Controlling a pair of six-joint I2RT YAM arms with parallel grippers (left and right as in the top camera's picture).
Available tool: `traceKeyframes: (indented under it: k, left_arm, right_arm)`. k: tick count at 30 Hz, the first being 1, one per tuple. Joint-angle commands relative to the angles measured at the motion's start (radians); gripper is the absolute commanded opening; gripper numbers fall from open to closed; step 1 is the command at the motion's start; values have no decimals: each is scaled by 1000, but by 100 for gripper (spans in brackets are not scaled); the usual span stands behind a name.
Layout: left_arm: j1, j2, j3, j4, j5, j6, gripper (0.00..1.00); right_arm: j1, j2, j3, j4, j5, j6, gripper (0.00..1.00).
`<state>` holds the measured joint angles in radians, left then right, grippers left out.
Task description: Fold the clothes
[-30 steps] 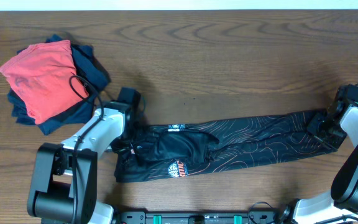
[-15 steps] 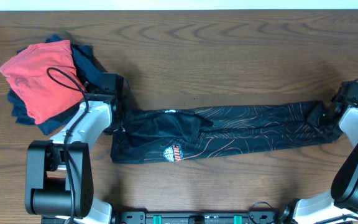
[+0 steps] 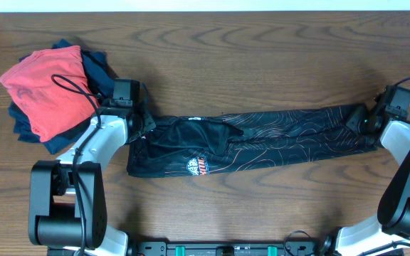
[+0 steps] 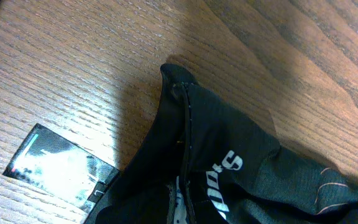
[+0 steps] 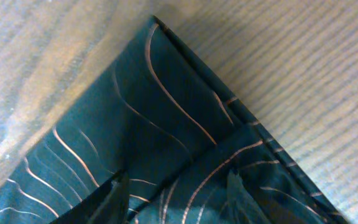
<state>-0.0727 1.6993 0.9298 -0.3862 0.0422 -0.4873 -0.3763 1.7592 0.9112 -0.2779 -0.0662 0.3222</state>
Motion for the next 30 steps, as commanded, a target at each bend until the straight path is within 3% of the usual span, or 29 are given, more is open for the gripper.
traceKeyframes:
  k: [1,7,8,9,11,13,19,30]
  left_arm:
    - [9,11,34,-29,-3,43,6]
    - [9,-22,66,-164,-5,77,8]
    - [9,-37,71,-184,-5,76,22]
    - [9,-58,74,-201,-5,76,44]
    - [9,-95,74,-222,-5,76,77]
    - [9,-132,74,-246,-4,75,98]
    - [9,-191,74,-350,0,64,98]
    - [9,-190,73,-431,0,47,98]
  right_arm:
    - [10,8,18,-5,-6,-18,52]
    - [-5,-29,119,-170,17,-114,58]
    - [-13,-42,137,-192,17,-118,61]
    - [-27,-60,160,-213,16,-119,73]
    - [-50,-80,185,-221,-19,-164,87]
    - [-73,-92,198,-226,-73,-289,92]
    - [-130,-60,199,-310,-55,-480,91]
    - [-197,-32,196,-333,24,-507,88]
